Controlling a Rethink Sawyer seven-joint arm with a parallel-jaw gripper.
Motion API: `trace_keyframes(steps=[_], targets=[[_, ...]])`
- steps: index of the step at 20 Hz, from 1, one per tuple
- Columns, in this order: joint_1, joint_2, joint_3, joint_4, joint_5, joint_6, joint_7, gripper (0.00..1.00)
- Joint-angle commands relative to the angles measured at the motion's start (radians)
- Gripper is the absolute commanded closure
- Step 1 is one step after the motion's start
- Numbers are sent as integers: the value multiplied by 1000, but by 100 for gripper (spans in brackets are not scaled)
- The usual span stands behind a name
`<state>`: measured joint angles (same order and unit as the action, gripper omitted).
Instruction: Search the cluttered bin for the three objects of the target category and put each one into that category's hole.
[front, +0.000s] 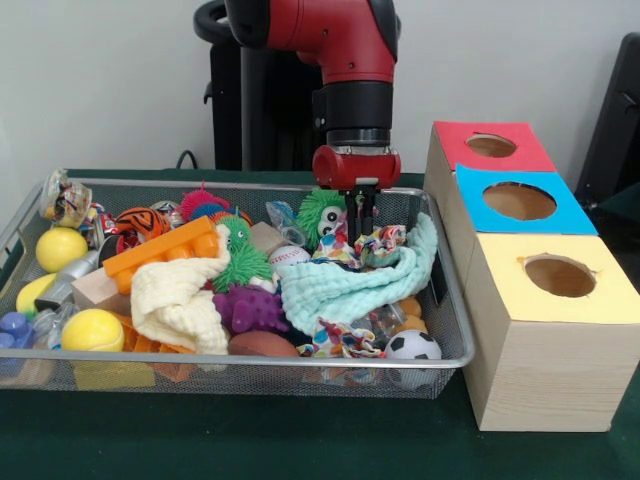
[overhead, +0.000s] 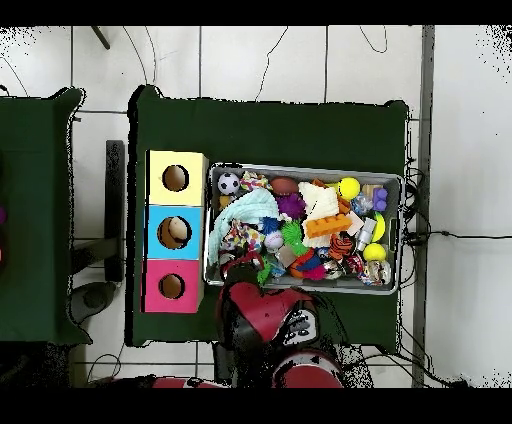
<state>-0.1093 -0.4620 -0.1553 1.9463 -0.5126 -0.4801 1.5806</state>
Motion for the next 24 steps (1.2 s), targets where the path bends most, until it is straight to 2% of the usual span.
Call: trace_keyframes(steps=[1,5,8,13,20,24], targets=[[-98,-147,193,33,-102,121,182,100],[-135,-288,254,119,-92,216,189,100],[-128,-347,252,156,-63,236,183,100],[-85,-365,200,168,-27,190,183,100],[-72,-410,194,190,10,168,217,100],[-82,-356,216,206,64,116,275,100]])
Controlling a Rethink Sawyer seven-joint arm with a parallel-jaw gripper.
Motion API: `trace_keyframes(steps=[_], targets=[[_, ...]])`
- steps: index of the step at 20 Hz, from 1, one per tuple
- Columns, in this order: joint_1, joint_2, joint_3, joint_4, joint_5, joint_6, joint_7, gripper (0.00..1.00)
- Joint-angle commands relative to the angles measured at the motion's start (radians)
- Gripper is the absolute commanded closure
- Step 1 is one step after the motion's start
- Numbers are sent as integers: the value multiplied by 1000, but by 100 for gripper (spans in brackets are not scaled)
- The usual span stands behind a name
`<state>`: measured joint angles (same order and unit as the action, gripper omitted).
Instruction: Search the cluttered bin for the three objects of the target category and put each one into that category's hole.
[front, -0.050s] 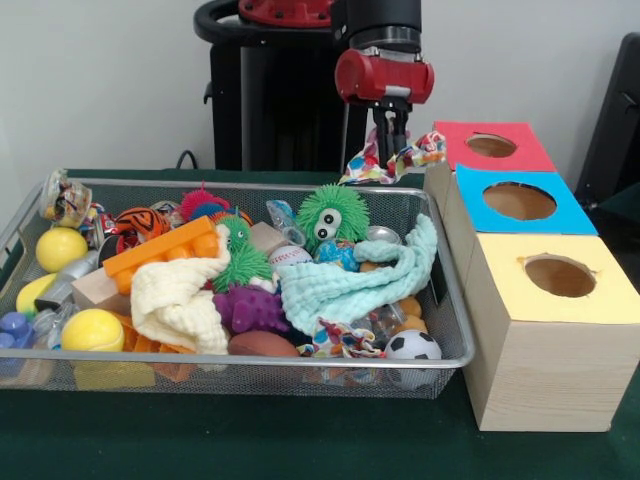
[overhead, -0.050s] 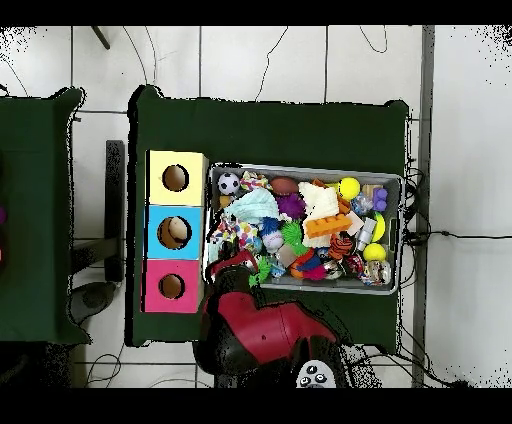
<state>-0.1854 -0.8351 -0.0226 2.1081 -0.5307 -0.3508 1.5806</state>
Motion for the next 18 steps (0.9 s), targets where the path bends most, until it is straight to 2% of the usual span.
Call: trace_keyframes(steps=[1,6,9,12,15,18], targets=[[-1,32,81,44,95,-33,281,100],[-1,73,92,58,151,-85,310,100],[6,97,97,80,172,-180,337,100],[46,106,84,83,230,-207,347,100],[104,103,62,78,306,-193,352,100],[135,84,58,92,347,-214,374,100]])
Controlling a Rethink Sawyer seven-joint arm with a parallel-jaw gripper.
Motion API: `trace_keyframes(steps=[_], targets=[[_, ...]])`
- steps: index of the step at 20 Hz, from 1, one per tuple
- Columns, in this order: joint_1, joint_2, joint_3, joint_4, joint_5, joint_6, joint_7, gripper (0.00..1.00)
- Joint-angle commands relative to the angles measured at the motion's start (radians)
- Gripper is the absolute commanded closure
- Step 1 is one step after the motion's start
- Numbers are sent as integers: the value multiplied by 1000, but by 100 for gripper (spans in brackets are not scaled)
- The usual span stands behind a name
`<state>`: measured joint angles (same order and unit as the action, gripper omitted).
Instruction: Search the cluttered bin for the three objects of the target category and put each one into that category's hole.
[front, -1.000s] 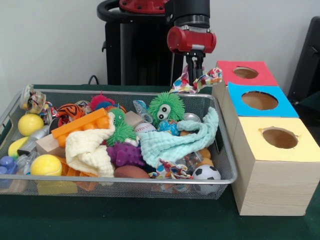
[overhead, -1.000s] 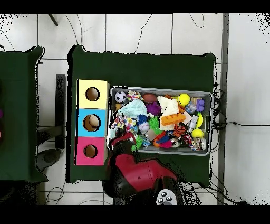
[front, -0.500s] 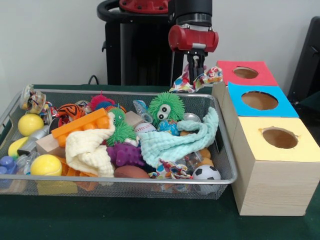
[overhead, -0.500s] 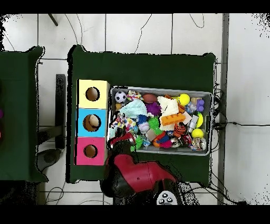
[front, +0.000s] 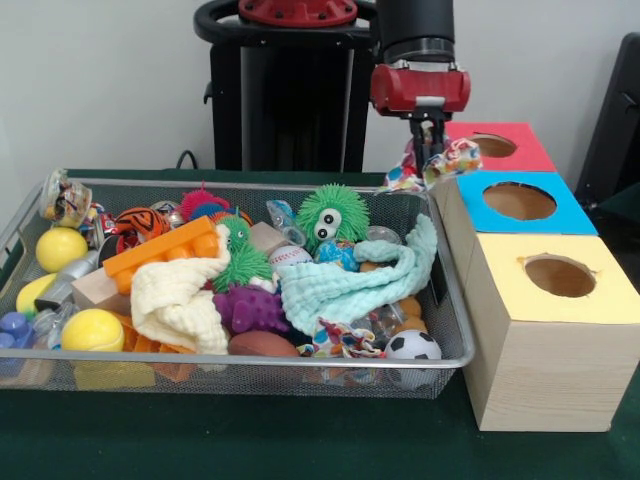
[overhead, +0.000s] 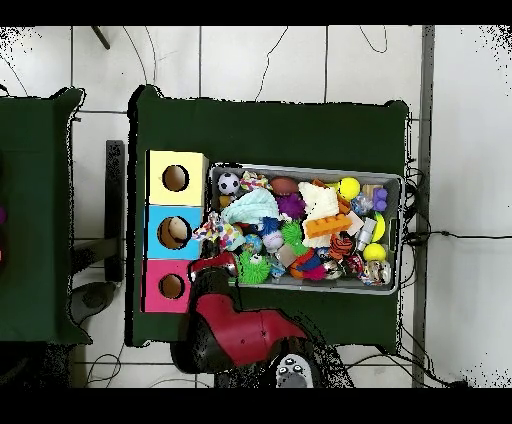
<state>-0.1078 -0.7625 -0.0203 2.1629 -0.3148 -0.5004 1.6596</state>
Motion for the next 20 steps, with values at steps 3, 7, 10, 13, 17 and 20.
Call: trace_keyframes(steps=[3,7,10,13,17,20], targets=[[103,-16,49,44,191,-63,317,100],[191,-12,13,33,279,-31,305,100],[214,12,-9,29,282,-50,285,100],[222,31,-23,29,272,-76,275,100],[292,94,-91,9,321,-74,219,100],[313,181,-120,-21,335,-148,211,100]])
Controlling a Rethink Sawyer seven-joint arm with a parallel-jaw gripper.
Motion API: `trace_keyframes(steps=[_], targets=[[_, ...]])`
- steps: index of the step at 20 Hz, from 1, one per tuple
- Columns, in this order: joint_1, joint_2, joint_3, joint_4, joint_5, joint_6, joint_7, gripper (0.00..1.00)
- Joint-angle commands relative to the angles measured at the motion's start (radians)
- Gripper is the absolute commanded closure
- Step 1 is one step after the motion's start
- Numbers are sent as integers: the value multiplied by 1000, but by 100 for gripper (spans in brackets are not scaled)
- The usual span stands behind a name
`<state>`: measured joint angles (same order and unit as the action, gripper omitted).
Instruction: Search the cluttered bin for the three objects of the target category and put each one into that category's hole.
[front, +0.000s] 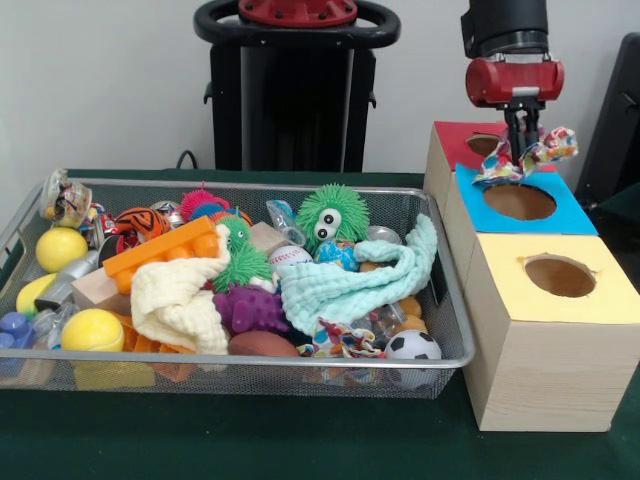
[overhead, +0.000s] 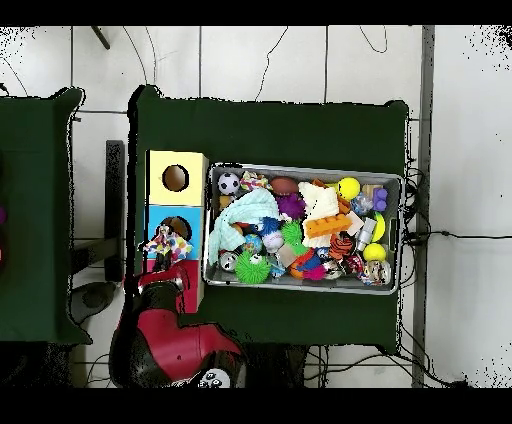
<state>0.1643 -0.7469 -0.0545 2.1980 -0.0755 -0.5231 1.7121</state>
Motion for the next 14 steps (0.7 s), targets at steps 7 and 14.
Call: trace_keyframes(steps=[7,14], targets=[[71,207,-129,-95,156,-122,133,100],[161,277,-176,-199,354,-28,54,100]])
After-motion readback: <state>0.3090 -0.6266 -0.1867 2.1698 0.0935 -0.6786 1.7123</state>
